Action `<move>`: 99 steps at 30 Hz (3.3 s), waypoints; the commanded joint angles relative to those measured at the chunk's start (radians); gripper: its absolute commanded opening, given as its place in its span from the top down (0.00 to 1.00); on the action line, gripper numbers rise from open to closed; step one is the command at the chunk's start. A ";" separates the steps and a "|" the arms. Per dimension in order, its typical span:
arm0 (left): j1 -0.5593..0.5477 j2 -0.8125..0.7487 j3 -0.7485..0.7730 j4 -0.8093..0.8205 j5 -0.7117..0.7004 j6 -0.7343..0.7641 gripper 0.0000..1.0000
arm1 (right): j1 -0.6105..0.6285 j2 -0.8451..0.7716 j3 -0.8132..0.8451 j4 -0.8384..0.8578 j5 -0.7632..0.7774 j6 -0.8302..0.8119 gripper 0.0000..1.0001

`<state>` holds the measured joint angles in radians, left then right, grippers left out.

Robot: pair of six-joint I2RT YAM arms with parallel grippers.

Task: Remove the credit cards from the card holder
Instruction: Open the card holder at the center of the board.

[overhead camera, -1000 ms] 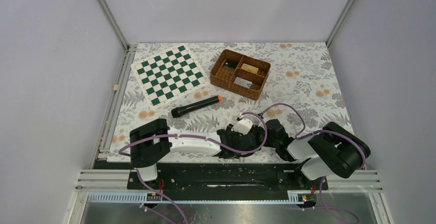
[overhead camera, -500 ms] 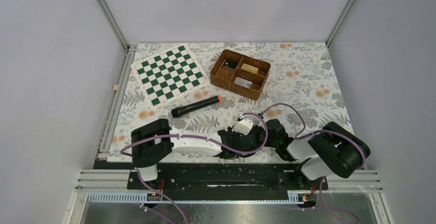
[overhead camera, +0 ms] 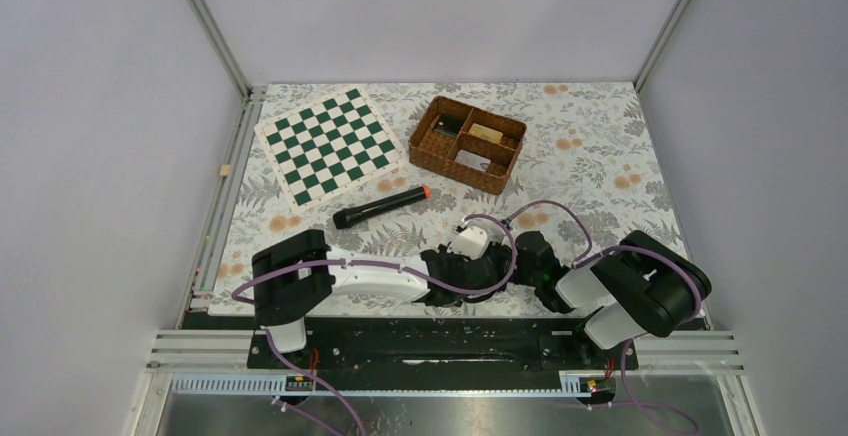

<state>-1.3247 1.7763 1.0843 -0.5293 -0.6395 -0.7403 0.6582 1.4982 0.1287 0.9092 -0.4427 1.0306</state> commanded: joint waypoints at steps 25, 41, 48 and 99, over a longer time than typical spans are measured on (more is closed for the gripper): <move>0.060 -0.181 -0.163 0.215 0.115 0.279 0.53 | -0.022 0.102 -0.035 -0.066 0.039 -0.044 0.92; 0.050 -0.095 -0.143 0.253 0.146 0.263 0.38 | -0.028 0.116 -0.034 -0.049 0.029 -0.041 0.92; 0.058 -0.041 -0.152 0.231 0.124 0.223 0.41 | -0.032 0.114 -0.039 -0.044 0.027 -0.040 0.92; 0.300 -0.348 -0.350 0.240 0.312 0.036 1.00 | -0.048 0.063 -0.027 -0.110 0.015 -0.039 0.90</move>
<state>-1.0481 1.4792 0.7567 -0.3069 -0.4168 -0.6727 0.6186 1.5929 0.1314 1.0107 -0.4713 1.0435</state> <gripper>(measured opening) 0.051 0.076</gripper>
